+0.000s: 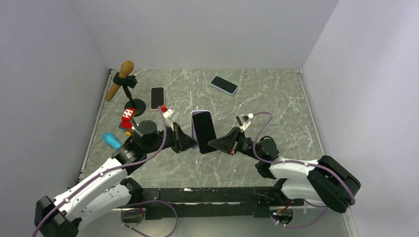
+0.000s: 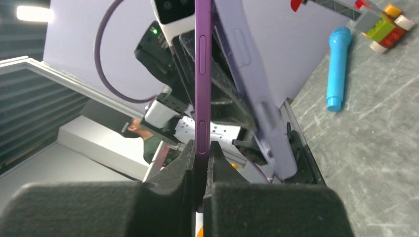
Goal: Take the phone out of the phone case
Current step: Remove the phone case from the phone, then place the phone case at the center of the board.
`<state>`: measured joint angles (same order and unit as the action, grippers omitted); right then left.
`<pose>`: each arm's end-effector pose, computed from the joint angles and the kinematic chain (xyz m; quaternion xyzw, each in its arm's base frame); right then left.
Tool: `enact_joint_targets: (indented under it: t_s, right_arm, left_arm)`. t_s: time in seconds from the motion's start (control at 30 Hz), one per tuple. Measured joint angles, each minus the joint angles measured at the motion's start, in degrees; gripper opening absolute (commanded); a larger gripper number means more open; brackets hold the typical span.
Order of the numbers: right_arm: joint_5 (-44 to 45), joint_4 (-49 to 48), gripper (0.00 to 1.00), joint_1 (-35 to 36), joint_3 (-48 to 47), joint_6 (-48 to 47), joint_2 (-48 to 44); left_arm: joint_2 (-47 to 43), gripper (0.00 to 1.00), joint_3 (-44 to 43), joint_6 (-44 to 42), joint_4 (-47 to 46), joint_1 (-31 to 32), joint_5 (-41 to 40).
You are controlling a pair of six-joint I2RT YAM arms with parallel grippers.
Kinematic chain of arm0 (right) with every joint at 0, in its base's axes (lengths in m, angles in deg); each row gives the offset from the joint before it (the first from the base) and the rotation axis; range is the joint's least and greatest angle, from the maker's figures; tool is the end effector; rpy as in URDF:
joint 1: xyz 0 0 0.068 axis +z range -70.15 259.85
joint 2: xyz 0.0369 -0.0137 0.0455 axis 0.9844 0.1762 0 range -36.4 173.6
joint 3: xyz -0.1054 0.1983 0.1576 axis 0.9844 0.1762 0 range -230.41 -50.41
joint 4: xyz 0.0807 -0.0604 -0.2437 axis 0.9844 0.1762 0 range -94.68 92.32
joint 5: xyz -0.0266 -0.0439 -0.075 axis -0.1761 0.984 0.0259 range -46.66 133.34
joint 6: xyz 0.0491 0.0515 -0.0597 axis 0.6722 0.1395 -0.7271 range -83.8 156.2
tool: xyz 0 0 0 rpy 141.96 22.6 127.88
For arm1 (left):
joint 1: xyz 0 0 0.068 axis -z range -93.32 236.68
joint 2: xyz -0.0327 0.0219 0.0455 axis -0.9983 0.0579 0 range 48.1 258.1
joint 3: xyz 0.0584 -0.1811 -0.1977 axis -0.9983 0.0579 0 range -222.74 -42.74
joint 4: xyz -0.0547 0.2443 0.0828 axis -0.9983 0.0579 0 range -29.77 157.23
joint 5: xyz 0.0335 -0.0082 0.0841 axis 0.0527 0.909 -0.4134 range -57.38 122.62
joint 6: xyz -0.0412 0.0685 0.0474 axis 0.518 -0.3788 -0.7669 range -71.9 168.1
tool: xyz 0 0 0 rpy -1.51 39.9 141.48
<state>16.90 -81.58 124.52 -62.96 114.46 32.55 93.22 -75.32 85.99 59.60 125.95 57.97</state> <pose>0.1522 0.2028 0.2406 -0.0195 0.5855 0.7650 0.2677 0.1580 -0.1755 0.2756 0.1473 0.7561 -0.5164 0.3741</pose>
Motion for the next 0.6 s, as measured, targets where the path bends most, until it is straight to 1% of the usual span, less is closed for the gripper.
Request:
enact_joint_targets:
  t_s: [0.07, 0.17, 0.3, 0.43, 0.53, 0.6]
  right_arm:
    - [0.1, 2.2, 0.00, 0.0, 0.9, -0.7, -1.7]
    - [0.3, 6.8, 0.00, -0.3, 2.2, -2.4, -5.6]
    - [2.1, 16.8, 0.00, -1.7, 2.8, -6.0, -13.9]
    - [5.7, 30.6, 0.00, -2.6, 2.6, -11.0, -24.4]
    - [10.7, 45.3, 0.00, -2.7, 0.9, -15.4, -32.9]
    - [14.4, 54.2, 0.00, -2.8, -0.8, -18.0, -37.5]
  left_arm:
    - [-0.3, 0.00, -2.0, -2.5, 5.9, -0.1, -3.1]
    - [-1.9, 0.00, -3.2, -4.6, 12.4, -0.5, -8.2]
    - [-3.7, 0.00, -4.4, -6.1, 19.3, -1.3, -14.4]
    - [-2.9, 0.00, -6.6, -7.5, 26.0, -1.8, -20.0]
    - [0.2, 0.00, -9.0, -6.9, 31.6, -2.6, -24.3]
    - [2.4, 0.00, -9.4, -6.1, 33.4, -4.1, -25.7]
